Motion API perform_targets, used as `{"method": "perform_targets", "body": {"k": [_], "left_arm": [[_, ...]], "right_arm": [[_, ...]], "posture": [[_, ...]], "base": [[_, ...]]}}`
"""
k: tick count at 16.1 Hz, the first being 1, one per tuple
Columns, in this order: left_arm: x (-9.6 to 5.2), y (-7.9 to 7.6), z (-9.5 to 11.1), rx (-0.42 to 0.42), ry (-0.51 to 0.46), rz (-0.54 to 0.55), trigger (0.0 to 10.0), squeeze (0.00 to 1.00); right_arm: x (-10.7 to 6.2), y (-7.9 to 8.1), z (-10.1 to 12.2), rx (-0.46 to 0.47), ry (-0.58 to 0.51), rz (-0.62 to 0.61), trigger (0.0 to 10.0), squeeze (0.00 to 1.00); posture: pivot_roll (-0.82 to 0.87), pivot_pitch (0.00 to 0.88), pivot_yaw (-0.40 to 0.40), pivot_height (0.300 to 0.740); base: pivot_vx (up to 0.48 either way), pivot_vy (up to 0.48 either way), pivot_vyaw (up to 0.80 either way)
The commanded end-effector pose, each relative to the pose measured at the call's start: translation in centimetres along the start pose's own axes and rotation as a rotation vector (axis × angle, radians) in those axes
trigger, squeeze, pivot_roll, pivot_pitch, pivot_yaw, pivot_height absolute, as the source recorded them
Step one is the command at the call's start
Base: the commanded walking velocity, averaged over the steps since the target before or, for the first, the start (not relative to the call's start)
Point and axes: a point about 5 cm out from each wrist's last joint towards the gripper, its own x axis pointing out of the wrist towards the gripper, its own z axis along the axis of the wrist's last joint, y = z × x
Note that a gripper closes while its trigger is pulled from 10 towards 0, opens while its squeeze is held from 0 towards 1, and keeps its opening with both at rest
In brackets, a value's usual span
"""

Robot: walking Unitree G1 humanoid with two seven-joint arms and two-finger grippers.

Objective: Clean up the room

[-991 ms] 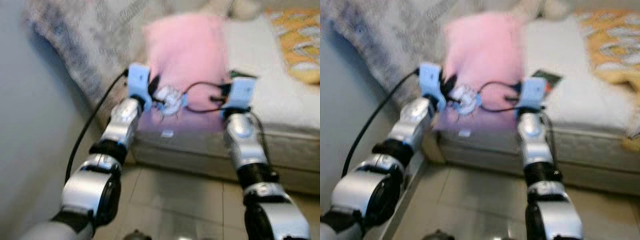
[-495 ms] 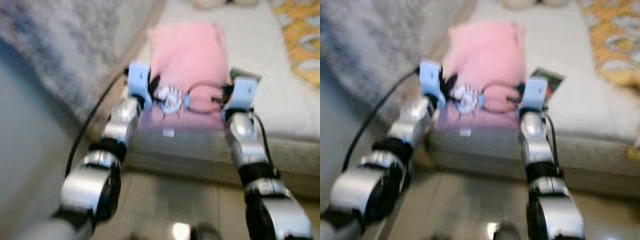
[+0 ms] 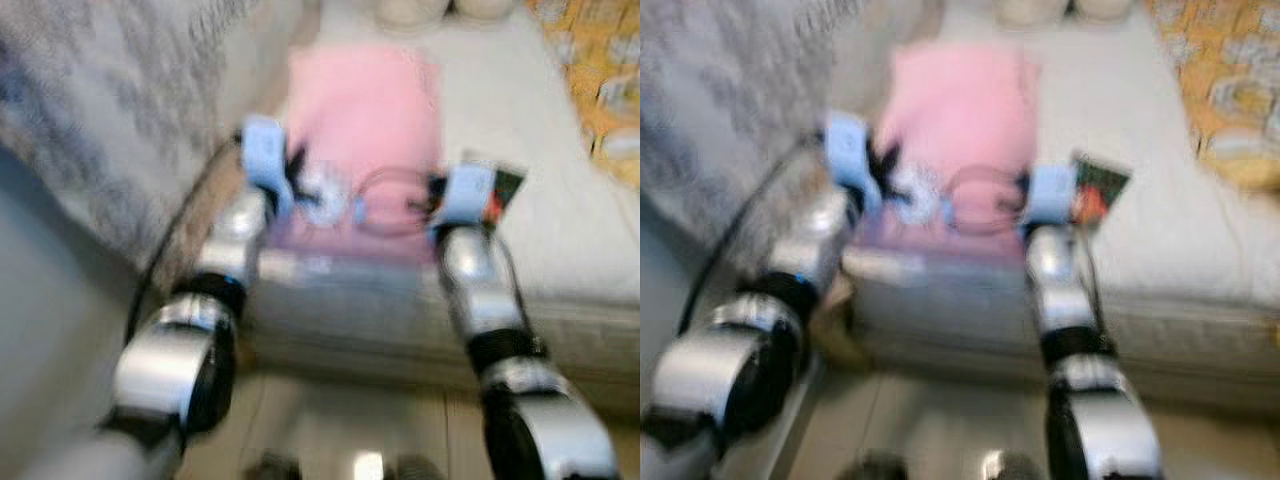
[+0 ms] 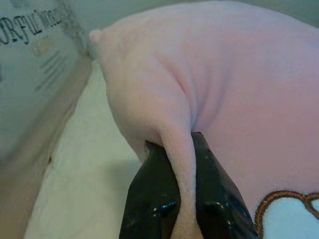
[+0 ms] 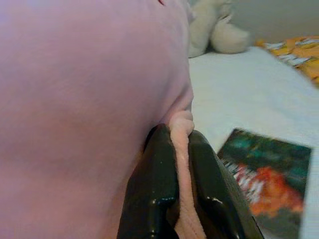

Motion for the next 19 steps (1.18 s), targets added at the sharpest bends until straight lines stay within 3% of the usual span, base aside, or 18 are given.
{"method": "perform_targets", "body": {"k": [1, 9, 17, 19], "left_arm": [[-0.2, 2.03, 1.12, 0.025, -0.032, 0.059, 10.0, 0.0], [-0.14, 2.8, 1.62, 0.037, -0.029, 0.078, 10.0, 0.0], [0.13, 2.54, 1.73, 0.04, -0.01, 0.059, 10.0, 0.0], [0.23, 2.45, 1.73, 0.073, 0.005, 0.051, 10.0, 0.0]], "right_arm": [[0.14, 1.08, 0.62, 0.017, -0.03, 0.025, 10.0, 0.0], [0.3, 1.55, 0.59, 0.012, -0.028, 0.043, 10.0, 0.0], [0.21, 1.65, 0.41, 0.007, -0.027, 0.051, 10.0, 0.0], [0.08, 1.39, 0.22, 0.006, -0.024, 0.042, 10.0, 0.0]], "posture": [[-0.17, 0.0, 0.097, 0.723], [-0.16, 0.0, 0.091, 0.723], [-0.17, 0.0, 0.098, 0.723], [-0.18, 0.0, 0.1, 0.723]], "base": [[0.442, 0.0, 0.0], [0.443, 0.0, 0.0], [0.39, 0.278, 0.0], [0.368, 0.304, 0.0]]}}
